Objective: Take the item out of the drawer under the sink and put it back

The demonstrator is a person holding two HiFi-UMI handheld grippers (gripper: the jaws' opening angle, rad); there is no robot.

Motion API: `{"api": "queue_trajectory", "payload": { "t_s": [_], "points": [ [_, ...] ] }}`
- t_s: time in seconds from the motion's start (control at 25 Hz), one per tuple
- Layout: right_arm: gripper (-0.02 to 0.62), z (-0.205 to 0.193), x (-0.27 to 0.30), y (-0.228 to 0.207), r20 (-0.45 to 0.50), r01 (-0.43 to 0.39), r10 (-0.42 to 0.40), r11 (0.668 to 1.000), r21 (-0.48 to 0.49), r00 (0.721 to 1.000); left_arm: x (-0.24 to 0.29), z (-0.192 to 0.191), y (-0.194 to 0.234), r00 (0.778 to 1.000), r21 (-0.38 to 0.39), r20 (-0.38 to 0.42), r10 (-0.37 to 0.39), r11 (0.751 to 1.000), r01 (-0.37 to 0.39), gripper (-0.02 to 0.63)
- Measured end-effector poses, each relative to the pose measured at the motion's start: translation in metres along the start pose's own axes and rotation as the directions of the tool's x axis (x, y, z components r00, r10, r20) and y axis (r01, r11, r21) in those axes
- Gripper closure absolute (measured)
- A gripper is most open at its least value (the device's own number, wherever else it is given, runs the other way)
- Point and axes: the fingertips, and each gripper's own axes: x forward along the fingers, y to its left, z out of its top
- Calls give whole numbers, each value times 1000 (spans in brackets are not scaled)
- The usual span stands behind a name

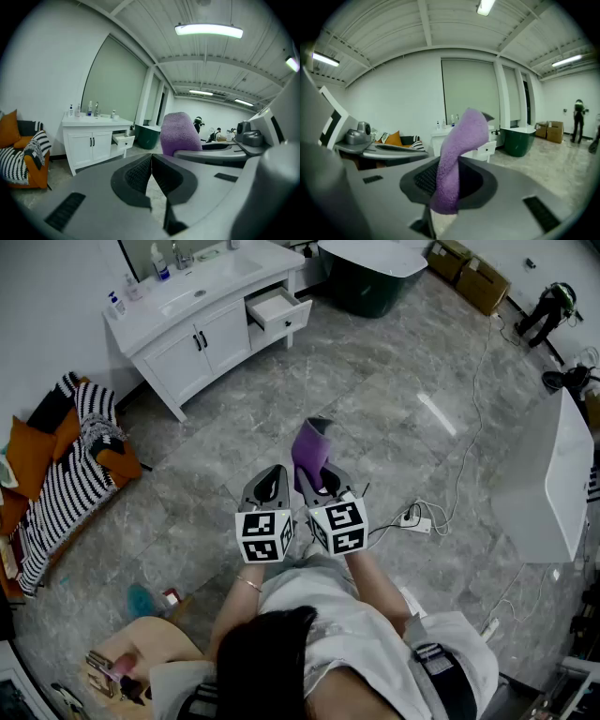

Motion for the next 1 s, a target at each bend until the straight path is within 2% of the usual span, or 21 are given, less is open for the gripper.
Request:
{"api": "queue_trajectory", "payload": {
  "t_s": [0.36,0.56,1.0],
  "points": [
    [502,-3,1,-8,-10,16,-15,1000,5,1000,4,-5,-7,1000,0,-14,-11,1000,11,603],
    [500,-3,-2,-13,-9,-17,17,999,37,1000,7,-5,-8,1000,-38,-17,5,999,-6,603],
    [500,-16,-12,-40,-21,-42,42,999,23,999,20,-14,-32,999,-47,-8,33,998,-34,603]
  ]
}}
